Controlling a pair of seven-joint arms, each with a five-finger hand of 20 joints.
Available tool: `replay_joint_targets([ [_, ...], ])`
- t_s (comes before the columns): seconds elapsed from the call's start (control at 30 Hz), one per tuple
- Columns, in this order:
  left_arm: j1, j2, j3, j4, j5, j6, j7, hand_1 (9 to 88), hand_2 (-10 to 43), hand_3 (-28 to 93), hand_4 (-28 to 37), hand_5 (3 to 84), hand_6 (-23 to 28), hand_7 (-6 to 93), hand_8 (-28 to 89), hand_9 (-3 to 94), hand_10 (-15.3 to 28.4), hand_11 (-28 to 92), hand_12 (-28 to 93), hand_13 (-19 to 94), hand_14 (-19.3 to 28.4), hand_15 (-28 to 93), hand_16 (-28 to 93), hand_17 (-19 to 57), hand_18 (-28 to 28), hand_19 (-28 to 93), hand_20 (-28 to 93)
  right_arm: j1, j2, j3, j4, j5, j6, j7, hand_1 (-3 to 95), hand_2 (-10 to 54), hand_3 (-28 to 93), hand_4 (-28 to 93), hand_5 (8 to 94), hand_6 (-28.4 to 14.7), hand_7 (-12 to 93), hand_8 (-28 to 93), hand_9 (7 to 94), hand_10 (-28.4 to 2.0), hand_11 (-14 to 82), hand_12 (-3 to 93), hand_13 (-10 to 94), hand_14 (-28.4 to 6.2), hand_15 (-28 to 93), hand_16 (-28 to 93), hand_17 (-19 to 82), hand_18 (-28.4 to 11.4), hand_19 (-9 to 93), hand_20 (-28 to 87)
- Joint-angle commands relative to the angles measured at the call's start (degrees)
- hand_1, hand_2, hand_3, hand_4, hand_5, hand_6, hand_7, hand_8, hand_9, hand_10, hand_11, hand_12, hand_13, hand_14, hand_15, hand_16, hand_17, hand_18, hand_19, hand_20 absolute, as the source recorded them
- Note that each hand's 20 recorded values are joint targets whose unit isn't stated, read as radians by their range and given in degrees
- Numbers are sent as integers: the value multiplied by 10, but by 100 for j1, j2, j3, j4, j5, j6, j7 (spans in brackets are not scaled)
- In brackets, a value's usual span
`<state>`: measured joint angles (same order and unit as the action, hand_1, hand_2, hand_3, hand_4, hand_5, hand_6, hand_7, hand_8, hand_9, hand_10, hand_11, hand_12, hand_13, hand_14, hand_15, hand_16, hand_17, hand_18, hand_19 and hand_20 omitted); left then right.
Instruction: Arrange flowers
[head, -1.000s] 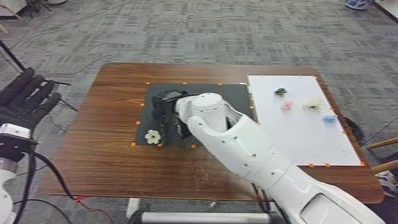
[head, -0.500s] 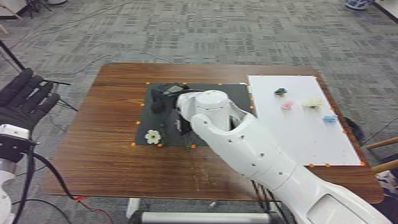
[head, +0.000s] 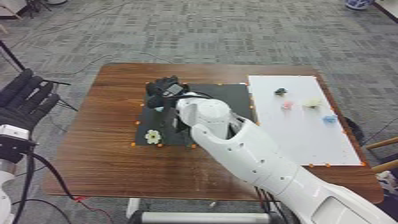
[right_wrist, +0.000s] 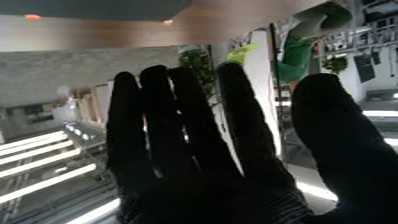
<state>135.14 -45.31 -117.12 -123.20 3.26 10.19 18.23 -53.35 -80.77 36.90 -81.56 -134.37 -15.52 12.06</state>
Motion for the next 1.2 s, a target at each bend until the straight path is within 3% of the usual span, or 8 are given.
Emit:
replay_joint_targets([
  [0.03,-10,-57,25,6,10,-41,-50,230,190,635,-283,379,84,78,-64,332,122,117,127,256,130,232,-23,-32,128,234,108,-140,-505,788,373,-392,-1706,-732,204,165,873,-232,373,-82,186,-116,350,-183,140,139,209,-198,475,55,99,-220,627,189],
  [0.1,-54,-26,48,35,13,-60,-63,230,189,635,-283,379,84,78,-63,333,122,117,128,256,130,231,-22,-32,128,234,108,-155,-506,837,460,-251,-1644,-655,194,192,854,-230,315,-76,142,-108,296,-165,103,117,153,-193,430,40,63,-213,591,181],
  [0.37,-61,-15,62,57,11,-73,-56,230,189,636,-283,380,86,78,-62,333,125,118,129,255,132,232,-22,-32,128,234,108,-186,-542,823,574,-334,-1463,-586,152,185,822,-232,261,-69,110,-94,235,-171,71,105,125,-197,411,41,54,-209,562,175],
  [0.63,-474,155,416,192,18,-85,-44,230,188,637,-283,381,87,78,-62,332,126,118,128,254,133,234,-22,-33,128,235,109,38,-641,786,893,-470,-1722,-456,157,180,811,-235,255,-44,129,-101,233,-180,70,105,124,-200,414,46,53,-210,564,177],
  [0.77,-585,196,508,231,17,-80,-43,230,188,637,-283,381,87,78,-62,333,126,118,128,254,134,236,-23,-33,128,234,108,74,-661,831,1043,-447,-1615,-418,159,182,806,-236,259,-42,135,-107,237,-181,74,106,126,-200,419,46,57,-211,572,182],
  [0.97,-446,150,441,175,6,-80,45,230,187,638,-283,382,88,78,-63,333,127,120,129,251,137,241,-23,-34,129,236,109,83,-686,798,1074,-762,-1558,-589,167,186,796,-237,271,-40,138,-108,245,-177,82,108,124,-200,422,44,59,-210,574,181],
  [1.07,-331,105,355,133,-41,-73,108,230,187,639,-283,382,88,77,-62,333,129,120,129,251,137,241,-23,-35,129,237,109,59,-736,834,1055,-862,-1712,-633,168,185,796,-236,330,-30,167,-121,275,-175,99,113,131,-200,438,43,63,-211,581,183],
  [1.2,-247,108,232,145,-24,-108,64,230,187,636,-283,382,88,77,-62,333,129,120,129,251,137,241,-24,-35,130,237,108,49,-629,719,907,-787,-1686,-613,169,186,798,-235,389,-35,185,-129,327,-171,121,119,146,-199,451,41,67,-212,587,187],
])
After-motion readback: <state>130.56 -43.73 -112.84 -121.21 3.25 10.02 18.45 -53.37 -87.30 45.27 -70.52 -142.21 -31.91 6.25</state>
